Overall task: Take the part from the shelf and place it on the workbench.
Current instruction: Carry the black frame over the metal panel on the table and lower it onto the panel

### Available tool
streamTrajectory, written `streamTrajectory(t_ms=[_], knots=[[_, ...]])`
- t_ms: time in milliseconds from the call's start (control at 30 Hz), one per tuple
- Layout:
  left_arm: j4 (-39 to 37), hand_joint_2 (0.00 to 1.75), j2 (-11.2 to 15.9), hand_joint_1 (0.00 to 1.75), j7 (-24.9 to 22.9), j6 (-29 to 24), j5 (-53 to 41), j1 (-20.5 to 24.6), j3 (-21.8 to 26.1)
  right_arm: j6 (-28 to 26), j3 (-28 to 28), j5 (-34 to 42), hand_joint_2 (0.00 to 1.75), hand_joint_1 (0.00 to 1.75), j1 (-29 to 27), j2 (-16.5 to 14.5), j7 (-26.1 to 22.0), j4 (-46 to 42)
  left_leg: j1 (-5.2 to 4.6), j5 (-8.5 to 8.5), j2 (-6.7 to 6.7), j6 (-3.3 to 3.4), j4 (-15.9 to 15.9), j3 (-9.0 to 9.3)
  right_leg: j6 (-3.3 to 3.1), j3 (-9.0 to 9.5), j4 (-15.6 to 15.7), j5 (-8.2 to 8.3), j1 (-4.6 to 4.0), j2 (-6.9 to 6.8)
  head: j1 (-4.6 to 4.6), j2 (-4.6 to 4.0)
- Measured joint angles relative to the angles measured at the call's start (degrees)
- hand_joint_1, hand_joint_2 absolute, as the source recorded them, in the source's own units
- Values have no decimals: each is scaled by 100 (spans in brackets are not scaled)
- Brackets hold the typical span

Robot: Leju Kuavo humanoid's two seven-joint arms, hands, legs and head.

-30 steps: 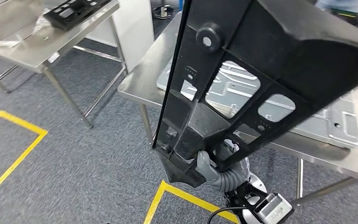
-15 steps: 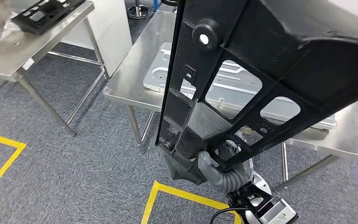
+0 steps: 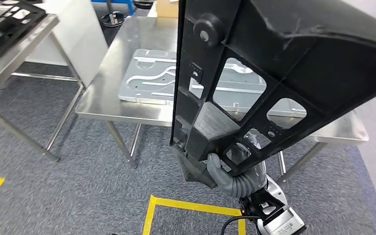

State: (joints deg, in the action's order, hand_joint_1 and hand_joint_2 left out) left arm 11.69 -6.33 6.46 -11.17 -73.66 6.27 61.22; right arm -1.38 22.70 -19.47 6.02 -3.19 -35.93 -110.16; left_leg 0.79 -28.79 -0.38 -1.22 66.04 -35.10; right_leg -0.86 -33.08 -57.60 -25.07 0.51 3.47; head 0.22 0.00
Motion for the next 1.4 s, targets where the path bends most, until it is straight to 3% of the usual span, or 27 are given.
streamTrajectory(t_ms=[67,100,167,267,367,400,433,500,533,567,633,700,767,833,933,967,1000,1067,1133,1300,1333,1400], knots=[[-1,175,7,0,-3,11,-2,-13,0,-75,-5,-31,175,175,6,13,7,1,12,220,-197,28,-626,275,50,-30,-42,-11,-2,109,2,1],[-2,175,9,0,-2,15,-2,-17,0,-110,-10,-38,175,175,9,19,9,2,8,233,-268,44,-761,329,82,-57,-56,-8,4,155,3,1],[-1,175,11,0,-1,24,-2,-18,0,-157,-30,-42,175,175,10,28,11,3,-5,235,-245,91,-795,336,158,-103,-54,18,18,244,3,1],[0,175,11,0,3,28,-3,-10,0,-177,-57,-42,175,175,10,42,9,1,23,290,-108,197,-866,356,231,-146,-149,-48,10,76,14,0],[0,175,10,0,7,28,-4,-6,0,-179,-62,-42,175,175,17,45,9,1,27,299,-75,224,-880,361,240,-182,-238,-115,3,-69,30,0],[0,175,10,0,7,28,-4,-7,0,-179,-63,-42,175,175,21,46,9,2,23,299,-52,233,-880,359,248,-259,-394,-207,5,-120,35,0],[0,175,11,0,7,28,-4,-15,0,-179,-69,-42,175,175,22,50,10,4,16,297,3,244,-879,354,265,-444,-763,-381,14,-180,40,0],[-1,175,12,0,10,32,1,-33,0,-237,-94,-54,175,175,20,66,11,21,-1,287,158,251,-872,347,297,-663,-1206,-475,36,-304,43,0],[-1,175,11,0,15,35,4,-38,0,-292,-111,-71,175,175,17,73,11,29,-6,280,220,243,-867,350,292,-576,-1063,-349,42,-335,43,0],[-1,175,9,0,24,40,10,-35,0,-362,-126,-99,175,175,17,76,11,36,-9,273,251,227,-864,357,269,-353,-647,-165,36,-368,43,0],[-1,175,4,0,43,48,26,-27,0,-504,-155,-181,175,175,18,76,31,46,-21,265,264,177,-861,364,207,-54,-78,-16,-1,-411,43,0],[-1,175,2,0,54,53,48,-23,1,-681,-196,-331,175,175,15,76,103,73,-25,267,270,111,-874,369,160,-39,-15,-24,-33,-405,45,0],[-1,175,2,0,58,61,61,-20,2,-937,-243,-659,175,175,21,76,261,117,-34,208,260,55,-796,364,99,-20,22,-4,1,-376,44,1],[-1,175,2,0,58,83,61,-22,2,-1256,-271,-1154,175,175,68,76,491,222,-37,-37,178,15,-388,215,33,10,73,25,37,-361,32,1],[-1,175,0,0,63,126,57,-29,4,-1717,-280,-2018,175,175,216,95,936,561,-21,-535,83,-27,671,-288,-7,-4,68,28,26,-326,23,0],[-2,175,-1,0,68,138,54,-25,4,-1863,-280,-2354,175,175,269,114,1115,719,-17,-550,79,-35,824,-373,-9,-7,63,27,25,-312,23,0],[-2,175,-2,0,71,151,51,-20,5,-2009,-279,-2695,175,175,323,139,1293,884,-13,-440,78,-38,741,-347,-5,-4,57,24,26,-297,23,0],[-2,175,-4,0,64,168,48,-23,5,-2338,-274,-3394,175,175,453,211,1643,1238,2,3,67,-25,23,-39,22,4,32,9,28,-266,23,0],[-2,175,-19,0,56,174,58,-34,7,-2685,-271,-4014,175,175,583,301,1941,1562,-1,256,40,12,-640,245,81,-23,-18,-12,8,-244,27,1],[-2,175,-86,0,78,173,93,-77,9,-3183,-231,-5400,175,175,767,605,2679,2208,-10,305,28,189,-837,287,248,-107,-129,-72,22,-257,33,0],[-2,175,-103,0,85,173,96,-80,10,-3228,-215,-5587,175,175,816,676,2805,2317,-2,321,35,221,-857,291,277,-192,-314,-187,29,-271,34,0],[-2,175,-136,0,91,177,97,-84,11,-3306,-187,-5884,175,175,897,817,3016,2529,-2,329,48,256,-867,290,323,-527,-998,-529,36,-297,39,0]])
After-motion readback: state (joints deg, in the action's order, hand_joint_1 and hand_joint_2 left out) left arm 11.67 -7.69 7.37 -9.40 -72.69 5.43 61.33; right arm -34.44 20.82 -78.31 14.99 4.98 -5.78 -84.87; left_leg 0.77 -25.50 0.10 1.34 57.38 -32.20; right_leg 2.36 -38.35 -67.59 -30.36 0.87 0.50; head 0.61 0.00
